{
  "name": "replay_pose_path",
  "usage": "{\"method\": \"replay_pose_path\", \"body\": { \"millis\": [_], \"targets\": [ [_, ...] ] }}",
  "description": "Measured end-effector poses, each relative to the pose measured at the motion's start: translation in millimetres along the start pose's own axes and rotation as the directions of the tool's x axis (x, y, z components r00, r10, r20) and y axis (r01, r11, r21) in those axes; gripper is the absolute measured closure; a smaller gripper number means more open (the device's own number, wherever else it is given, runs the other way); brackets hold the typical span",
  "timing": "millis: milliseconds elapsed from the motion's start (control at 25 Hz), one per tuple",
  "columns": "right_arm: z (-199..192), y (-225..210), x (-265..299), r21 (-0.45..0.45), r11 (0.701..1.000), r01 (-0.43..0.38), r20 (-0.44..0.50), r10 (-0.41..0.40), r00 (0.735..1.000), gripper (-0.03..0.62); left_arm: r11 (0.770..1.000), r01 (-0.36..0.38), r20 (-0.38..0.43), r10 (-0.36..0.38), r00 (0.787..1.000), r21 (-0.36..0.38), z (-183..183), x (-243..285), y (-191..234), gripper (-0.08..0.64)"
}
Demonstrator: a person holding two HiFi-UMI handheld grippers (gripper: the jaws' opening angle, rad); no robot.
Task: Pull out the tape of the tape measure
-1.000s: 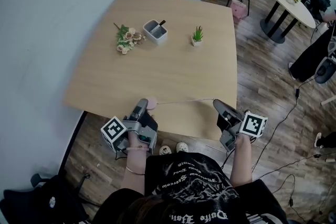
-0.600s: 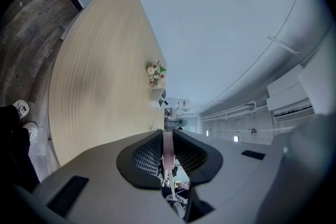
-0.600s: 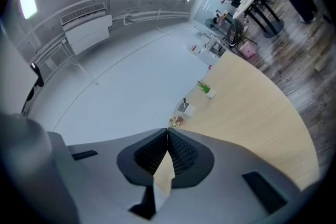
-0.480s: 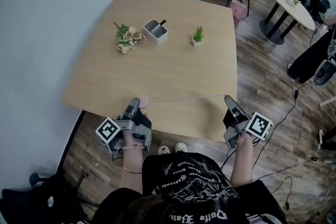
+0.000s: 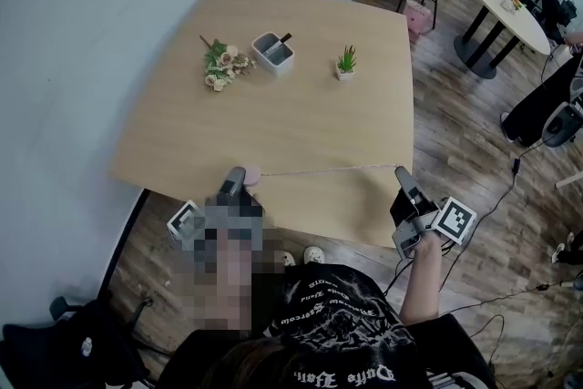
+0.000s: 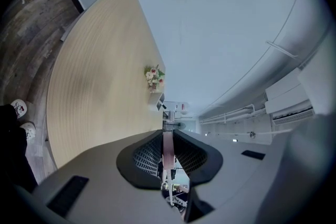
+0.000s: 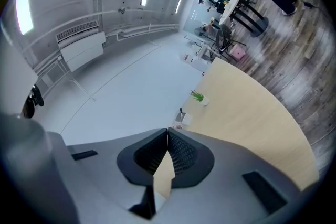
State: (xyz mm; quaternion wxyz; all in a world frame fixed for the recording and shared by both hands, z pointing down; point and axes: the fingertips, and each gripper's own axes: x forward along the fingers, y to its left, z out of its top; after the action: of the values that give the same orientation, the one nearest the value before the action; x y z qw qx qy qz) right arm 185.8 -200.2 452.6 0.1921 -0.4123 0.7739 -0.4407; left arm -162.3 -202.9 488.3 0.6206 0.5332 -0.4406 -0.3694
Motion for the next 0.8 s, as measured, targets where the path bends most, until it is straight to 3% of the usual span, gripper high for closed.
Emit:
{"method": "replay_pose_path", "body": {
  "millis": [400,640,800],
  "targets": [
    [-11,5,11,0.027,0.999,-0.022,-0.024,0.023,0.999,0.575,1.000,-0.021,-0.004,0.021,1.000,0.023,-1,4,5,0.492],
    [-14,-14,10,0.116,0.993,0.021,-0.023,-0.018,1.000,0.575,0.998,-0.050,-0.004,0.050,0.999,0.034,-1,9,13,0.492],
    [-21,-34,7,0.171,0.981,0.093,-0.048,-0.086,0.995,0.575,0.992,-0.090,0.003,0.090,0.996,0.088,1,14,22,0.492]
  ]
}}
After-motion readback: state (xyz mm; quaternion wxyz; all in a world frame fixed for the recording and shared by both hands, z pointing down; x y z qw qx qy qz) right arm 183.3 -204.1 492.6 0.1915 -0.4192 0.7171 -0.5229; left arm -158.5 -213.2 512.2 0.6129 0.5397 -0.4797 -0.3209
